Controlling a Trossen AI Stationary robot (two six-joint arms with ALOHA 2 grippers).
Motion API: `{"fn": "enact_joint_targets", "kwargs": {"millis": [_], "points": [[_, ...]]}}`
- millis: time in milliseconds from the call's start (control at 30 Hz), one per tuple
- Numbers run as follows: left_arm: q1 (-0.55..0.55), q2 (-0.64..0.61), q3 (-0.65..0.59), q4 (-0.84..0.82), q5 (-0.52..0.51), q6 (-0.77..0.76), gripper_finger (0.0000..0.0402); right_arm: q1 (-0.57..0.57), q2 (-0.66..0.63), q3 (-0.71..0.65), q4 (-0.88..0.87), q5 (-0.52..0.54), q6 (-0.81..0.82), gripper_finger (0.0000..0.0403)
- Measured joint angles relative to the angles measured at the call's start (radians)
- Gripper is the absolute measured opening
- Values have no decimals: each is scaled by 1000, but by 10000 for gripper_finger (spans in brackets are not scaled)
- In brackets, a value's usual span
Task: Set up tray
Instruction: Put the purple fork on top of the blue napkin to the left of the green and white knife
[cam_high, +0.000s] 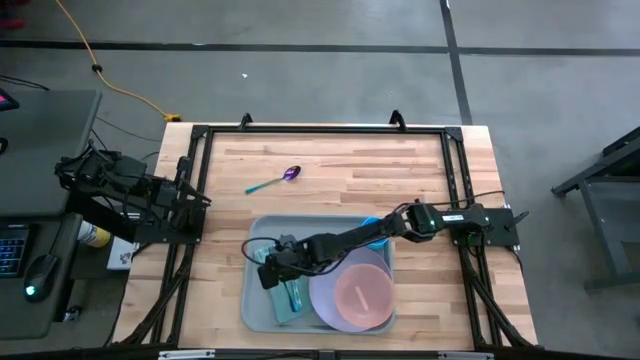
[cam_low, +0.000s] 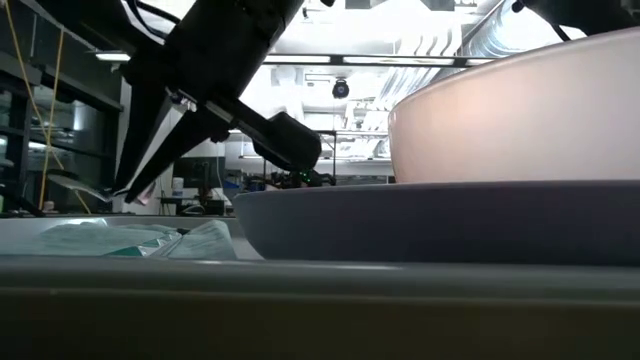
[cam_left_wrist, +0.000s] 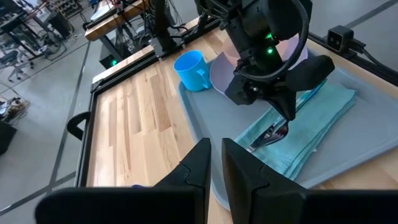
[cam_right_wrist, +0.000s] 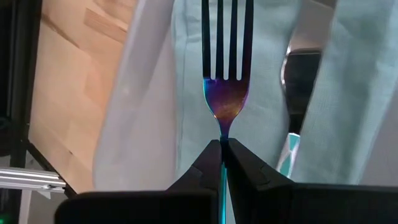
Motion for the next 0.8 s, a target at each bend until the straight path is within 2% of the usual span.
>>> {"fn": "enact_joint_targets", "kwargs": {"millis": [800], "points": [[0, 0, 0, 0, 0, -3, 72, -13, 25, 1, 2, -21, 16, 0]]}}
